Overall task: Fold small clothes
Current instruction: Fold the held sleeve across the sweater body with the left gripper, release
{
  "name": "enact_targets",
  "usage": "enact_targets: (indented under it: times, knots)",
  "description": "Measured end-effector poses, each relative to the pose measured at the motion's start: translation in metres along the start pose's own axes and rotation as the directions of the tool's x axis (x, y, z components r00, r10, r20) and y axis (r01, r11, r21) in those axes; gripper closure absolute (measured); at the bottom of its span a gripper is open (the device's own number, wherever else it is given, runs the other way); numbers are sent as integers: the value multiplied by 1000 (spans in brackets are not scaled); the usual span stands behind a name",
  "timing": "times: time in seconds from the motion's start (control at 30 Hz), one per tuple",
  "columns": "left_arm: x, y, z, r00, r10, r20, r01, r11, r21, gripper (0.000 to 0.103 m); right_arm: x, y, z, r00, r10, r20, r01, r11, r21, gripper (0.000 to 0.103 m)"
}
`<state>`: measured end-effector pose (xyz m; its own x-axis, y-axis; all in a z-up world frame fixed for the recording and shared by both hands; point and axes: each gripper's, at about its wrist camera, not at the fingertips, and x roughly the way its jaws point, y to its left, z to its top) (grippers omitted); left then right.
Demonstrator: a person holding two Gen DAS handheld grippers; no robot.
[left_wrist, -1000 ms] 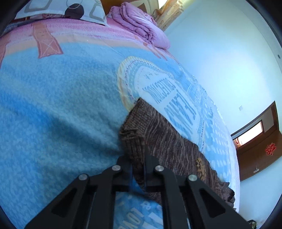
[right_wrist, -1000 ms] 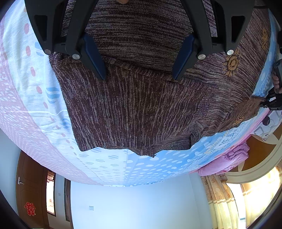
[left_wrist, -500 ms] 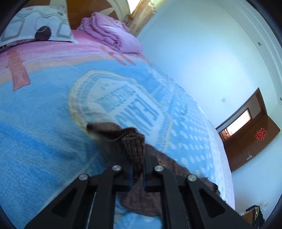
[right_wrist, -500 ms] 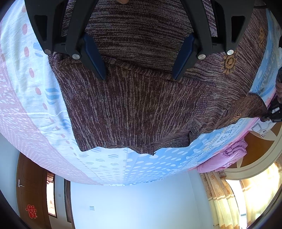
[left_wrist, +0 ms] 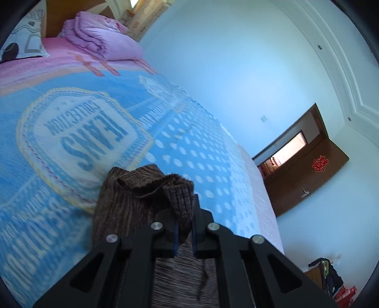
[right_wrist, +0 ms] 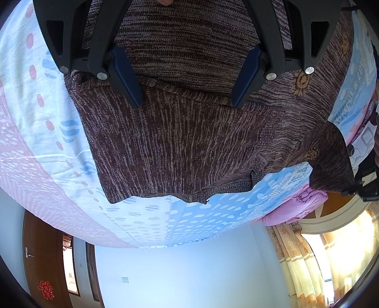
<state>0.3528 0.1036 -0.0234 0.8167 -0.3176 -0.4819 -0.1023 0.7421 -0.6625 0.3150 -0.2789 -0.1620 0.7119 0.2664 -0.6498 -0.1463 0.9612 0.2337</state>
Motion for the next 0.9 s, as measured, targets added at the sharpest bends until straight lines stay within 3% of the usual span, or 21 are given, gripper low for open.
enact_targets:
  times: [0.3, 0.6, 0.63, 0.67, 0.7, 0.73, 0.83, 0.9]
  knots:
    - [46, -59, -53, 991, -76, -109, 83, 995, 55, 95, -1, -3, -2, 1000, 11, 10, -11, 1000, 10, 25]
    - [98, -90, -124, 964, -16, -266, 69, 979, 191, 93, -3, -5, -2, 1000, 23, 20, -23, 1000, 20, 25]
    - [103, -93, -132, 954, 1, -301, 68, 973, 219, 88, -3, -5, -2, 999, 25, 22, -26, 999, 22, 25]
    - [106, -95, -139, 943, 8, -333, 76, 968, 240, 74, -3, -6, -3, 999, 30, 24, -30, 999, 25, 25]
    - [110, -96, -147, 924, 33, -381, 82, 956, 281, 66, -4, -6, -3, 999, 34, 26, -35, 999, 29, 25]
    - [105, -98, -154, 917, 54, -394, 79, 947, 313, 57, -4, -7, -3, 999, 38, 28, -39, 999, 34, 25]
    - [84, -92, -155, 928, 60, -368, 95, 917, 388, 54, -6, -12, -4, 998, 51, 34, -52, 998, 46, 25]
    - [64, -82, -148, 942, 81, -325, 76, 892, 445, 43, -7, -13, -4, 998, 56, 37, -58, 997, 51, 25]
